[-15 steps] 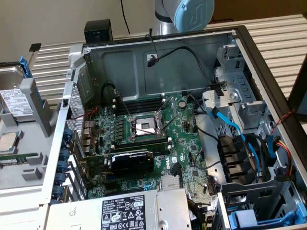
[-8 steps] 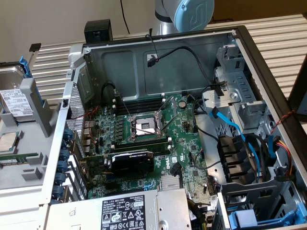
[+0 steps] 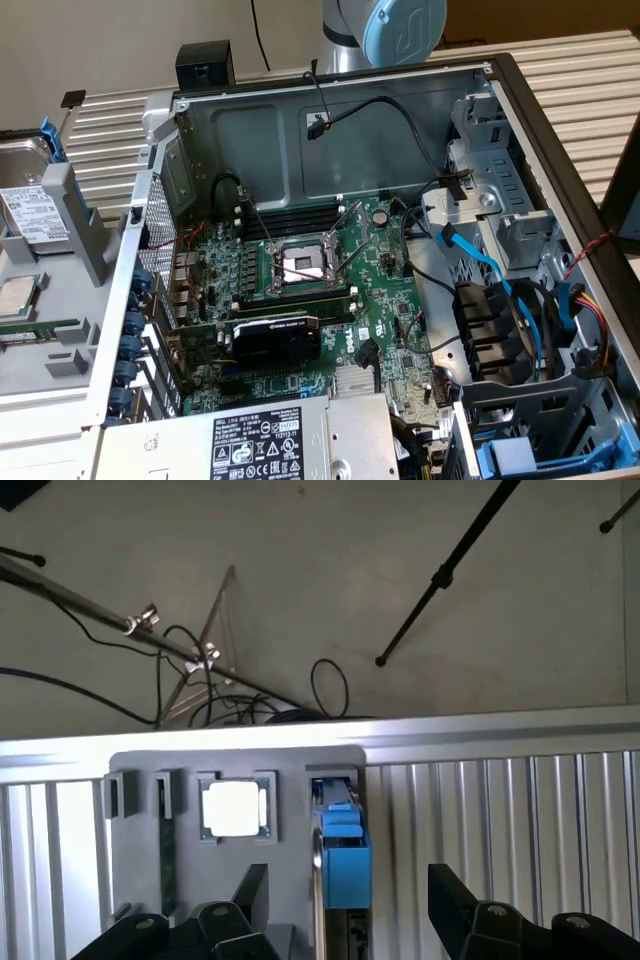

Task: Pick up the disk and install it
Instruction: 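Pick up the disk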

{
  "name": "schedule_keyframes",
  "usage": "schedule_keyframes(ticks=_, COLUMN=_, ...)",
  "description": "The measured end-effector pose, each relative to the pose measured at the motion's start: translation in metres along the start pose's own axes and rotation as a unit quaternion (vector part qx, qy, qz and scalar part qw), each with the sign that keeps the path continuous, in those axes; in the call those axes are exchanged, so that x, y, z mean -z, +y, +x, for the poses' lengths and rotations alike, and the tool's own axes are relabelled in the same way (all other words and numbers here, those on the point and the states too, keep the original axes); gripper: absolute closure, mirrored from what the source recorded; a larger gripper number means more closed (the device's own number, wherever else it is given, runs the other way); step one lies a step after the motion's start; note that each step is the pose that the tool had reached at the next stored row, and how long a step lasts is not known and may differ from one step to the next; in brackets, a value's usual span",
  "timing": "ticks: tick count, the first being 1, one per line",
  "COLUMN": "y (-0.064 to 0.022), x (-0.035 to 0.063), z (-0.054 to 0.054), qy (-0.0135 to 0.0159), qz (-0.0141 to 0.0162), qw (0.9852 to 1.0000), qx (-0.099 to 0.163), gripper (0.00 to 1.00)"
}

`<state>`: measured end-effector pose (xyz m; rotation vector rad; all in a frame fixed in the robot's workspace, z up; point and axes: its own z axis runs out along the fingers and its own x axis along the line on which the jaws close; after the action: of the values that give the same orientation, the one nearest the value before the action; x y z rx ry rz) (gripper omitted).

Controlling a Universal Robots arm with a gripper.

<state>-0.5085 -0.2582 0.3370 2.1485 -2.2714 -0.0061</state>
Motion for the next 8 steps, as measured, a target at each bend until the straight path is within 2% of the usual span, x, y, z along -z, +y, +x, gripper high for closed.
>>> schedule_keyframes(ticks=3, y=-0.0001, x=-0.0022, z=0.0001, qy=0.0004, qz=0.0001, qw=0.9998, qx=0.019, gripper=0.27)
schedule_keyframes(ticks=4, y=0.0002, x=-0.0027, z=0.0001, qy=0.0006, qz=0.0018, qw=0.9998, qx=0.022, gripper=0.27)
schedule_keyframes(ticks=7, y=0.0027, x=-0.0045, z=0.0002, qy=0.0009, qz=0.0098, qw=0.9997, qx=0.022, gripper=0.27)
schedule_keyframes(ticks=8, y=0.0032, x=-0.0058, z=0.0002, qy=0.0008, qz=0.0113, qw=0.9997, qx=0.022, gripper=0.27)
